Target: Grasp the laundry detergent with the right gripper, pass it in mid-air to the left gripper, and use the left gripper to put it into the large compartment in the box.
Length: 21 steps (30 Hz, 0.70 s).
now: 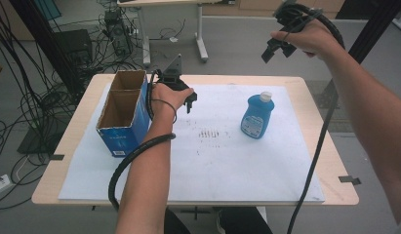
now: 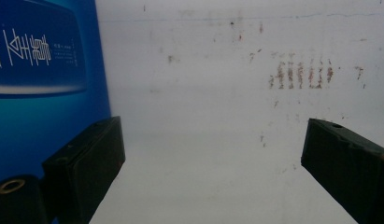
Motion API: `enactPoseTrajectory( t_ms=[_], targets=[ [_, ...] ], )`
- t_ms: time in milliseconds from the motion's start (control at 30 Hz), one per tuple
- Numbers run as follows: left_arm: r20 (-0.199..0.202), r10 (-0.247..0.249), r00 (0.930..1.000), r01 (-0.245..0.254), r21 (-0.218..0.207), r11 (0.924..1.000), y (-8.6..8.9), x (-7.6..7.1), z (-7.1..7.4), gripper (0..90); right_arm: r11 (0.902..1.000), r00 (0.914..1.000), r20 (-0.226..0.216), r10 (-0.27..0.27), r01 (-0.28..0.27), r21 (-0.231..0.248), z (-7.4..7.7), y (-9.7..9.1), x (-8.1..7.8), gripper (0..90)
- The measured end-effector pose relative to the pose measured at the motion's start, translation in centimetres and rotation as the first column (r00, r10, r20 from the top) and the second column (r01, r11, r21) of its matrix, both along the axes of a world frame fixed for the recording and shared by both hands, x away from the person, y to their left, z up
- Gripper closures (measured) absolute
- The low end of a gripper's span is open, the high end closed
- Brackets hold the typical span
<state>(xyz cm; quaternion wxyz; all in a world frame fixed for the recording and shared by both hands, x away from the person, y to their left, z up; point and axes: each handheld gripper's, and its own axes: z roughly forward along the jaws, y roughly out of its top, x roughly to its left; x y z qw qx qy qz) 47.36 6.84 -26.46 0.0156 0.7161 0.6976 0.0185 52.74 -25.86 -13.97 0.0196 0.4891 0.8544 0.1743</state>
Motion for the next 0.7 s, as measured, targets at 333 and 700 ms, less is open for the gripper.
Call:
enactPoseTrajectory(
  t_ms=[333,700],
  targets=[
    [0.015,-0.013,0.9998,0.013,-0.007,0.9999,-0.5,-0.3,0.3,6.6,0.9986,0.9989,0.032,0.034,-0.035,0.039,-1.3,-4.1,-3.8,4.9],
    [0.027,-0.024,0.9993,0.025,-0.010,0.9996,-0.5,-0.9,0.4,6.8,0.9901,0.9896,0.094,0.109,-0.117,0.078,-4.2,-6.7,-7.3,5.1]
  ],
)
